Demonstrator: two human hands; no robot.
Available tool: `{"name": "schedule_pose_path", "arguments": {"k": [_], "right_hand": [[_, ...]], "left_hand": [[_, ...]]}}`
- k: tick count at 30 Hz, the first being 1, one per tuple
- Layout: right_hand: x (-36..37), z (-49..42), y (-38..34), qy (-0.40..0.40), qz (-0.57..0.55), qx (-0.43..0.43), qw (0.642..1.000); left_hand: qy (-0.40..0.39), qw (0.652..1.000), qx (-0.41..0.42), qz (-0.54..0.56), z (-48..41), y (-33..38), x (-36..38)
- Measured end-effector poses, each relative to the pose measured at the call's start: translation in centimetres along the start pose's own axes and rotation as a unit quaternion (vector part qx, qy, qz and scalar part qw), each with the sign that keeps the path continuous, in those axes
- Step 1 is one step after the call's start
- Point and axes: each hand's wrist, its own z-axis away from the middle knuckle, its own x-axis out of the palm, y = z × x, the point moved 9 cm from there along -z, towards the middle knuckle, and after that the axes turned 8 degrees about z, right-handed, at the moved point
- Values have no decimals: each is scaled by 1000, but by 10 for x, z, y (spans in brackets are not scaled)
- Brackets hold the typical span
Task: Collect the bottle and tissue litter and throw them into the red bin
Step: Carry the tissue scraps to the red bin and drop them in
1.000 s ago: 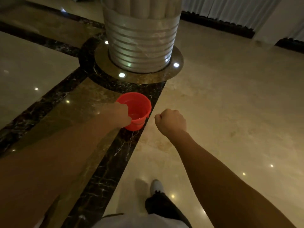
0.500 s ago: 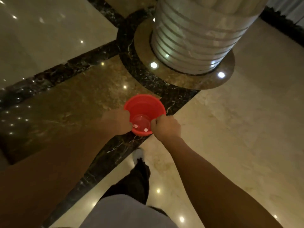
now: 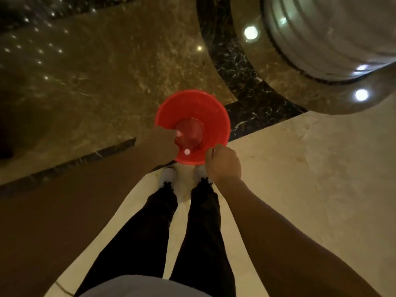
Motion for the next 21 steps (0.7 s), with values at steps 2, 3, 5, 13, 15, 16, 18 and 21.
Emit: {"name": "schedule_pose_path", "arguments": {"k": [2,3,5,13,15,16,18,21], "right_hand": [[31,-32,8,-30,10,-37,999],[29,-28,11,-36,5,-41,998],[73,-66,12,-80,14,-98,992],[210,-197,50,-100,61,-147,982],[222,-211,41,-96,70,-165,979],[260,-221,57,-114,99,-185,971],[274,-220,56,-127,111,-196,966],[302,-237,74,-129,124,-204,963]], "left_hand": [[-1,999,-40,36,-23,-12,22],[-16,998,-47,38,-23,-12,28],[-2,992,-105,67,-54,-36,61],[68,967,-195,147,-194,-108,179],[95,969,-178,145,-214,-114,175],[93,964,-197,155,-234,-119,215],[88,966,-188,152,-241,-119,231],[84,961,-190,185,-273,-114,272]]}}
